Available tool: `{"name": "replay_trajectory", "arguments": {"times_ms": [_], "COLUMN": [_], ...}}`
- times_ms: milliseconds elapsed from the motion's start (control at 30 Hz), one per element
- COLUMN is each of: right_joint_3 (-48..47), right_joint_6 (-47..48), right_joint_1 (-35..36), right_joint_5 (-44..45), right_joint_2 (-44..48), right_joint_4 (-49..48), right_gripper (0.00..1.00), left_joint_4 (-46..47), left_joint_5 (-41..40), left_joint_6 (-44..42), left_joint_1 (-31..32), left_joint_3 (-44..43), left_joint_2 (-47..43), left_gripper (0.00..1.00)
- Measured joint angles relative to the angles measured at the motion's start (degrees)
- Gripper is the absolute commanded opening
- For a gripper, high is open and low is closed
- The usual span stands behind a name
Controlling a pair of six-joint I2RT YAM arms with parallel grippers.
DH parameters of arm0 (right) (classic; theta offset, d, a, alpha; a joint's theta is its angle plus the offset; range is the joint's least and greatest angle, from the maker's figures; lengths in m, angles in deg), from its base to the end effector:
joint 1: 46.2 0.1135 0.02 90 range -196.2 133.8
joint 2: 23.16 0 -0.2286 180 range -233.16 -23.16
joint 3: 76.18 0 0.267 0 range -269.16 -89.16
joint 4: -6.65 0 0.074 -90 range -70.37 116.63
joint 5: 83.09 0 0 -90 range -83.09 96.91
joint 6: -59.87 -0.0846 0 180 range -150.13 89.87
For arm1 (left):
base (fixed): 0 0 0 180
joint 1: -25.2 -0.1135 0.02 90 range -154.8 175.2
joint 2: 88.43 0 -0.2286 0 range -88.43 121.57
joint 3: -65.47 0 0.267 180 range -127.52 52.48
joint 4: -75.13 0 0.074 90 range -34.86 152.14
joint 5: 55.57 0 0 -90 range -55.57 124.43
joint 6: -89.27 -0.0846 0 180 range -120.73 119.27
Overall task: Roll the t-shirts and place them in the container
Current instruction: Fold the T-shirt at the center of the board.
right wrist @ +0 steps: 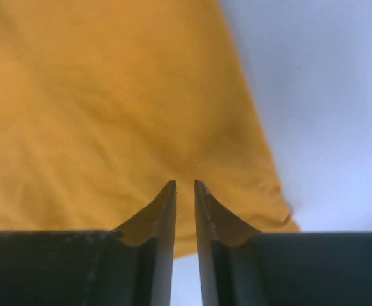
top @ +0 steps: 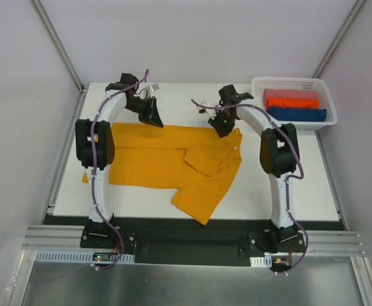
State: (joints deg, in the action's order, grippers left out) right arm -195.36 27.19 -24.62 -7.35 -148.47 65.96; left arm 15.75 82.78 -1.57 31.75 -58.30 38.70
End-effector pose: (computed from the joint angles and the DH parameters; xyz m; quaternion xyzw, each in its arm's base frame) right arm 0.4410 0.1968 0.1297 -0.6365 0.7319 0.0507 0.2381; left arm 0.4738 -0.1180 0.1643 0.1534 0.8785 -0.4082 0.1949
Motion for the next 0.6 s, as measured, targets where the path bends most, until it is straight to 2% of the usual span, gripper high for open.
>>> {"name": "replay_trajectory", "arguments": {"times_ms": [100,200,300,467,600], "right_joint_3": [-5.7,-11.6,-12.8,-12.2,-11.4], "right_joint_6": [-2.5,-5.5,-6.9,-8.1,-9.9], "right_joint_1": [-1.1,-3.3,-5.0,-5.8,-5.3], "right_joint_5": [1.2,1.0,0.3,-0.5,-1.2], "right_joint_2": [-5.7,-9.6,-10.0,-10.0,-9.9], "right_joint_4": [0.2,1.5,2.5,4.0,4.4], "right_gripper": [0.08,0.06,0.06,0.06,0.06], "left_joint_4": [1.6,7.4,11.7,16.8,19.1], "left_joint_5": [7.5,15.0,19.3,21.9,21.2], "left_joint_6": [1.4,7.5,13.6,20.2,22.3], "left_joint_1": [1.7,5.7,10.0,15.3,15.4], "left_joint_3": [0.2,5.6,10.0,10.4,11.3], "left_joint_2": [-0.1,-0.3,0.8,6.0,9.1], "left_gripper": [0.0,0.0,0.0,0.0,0.0]}}
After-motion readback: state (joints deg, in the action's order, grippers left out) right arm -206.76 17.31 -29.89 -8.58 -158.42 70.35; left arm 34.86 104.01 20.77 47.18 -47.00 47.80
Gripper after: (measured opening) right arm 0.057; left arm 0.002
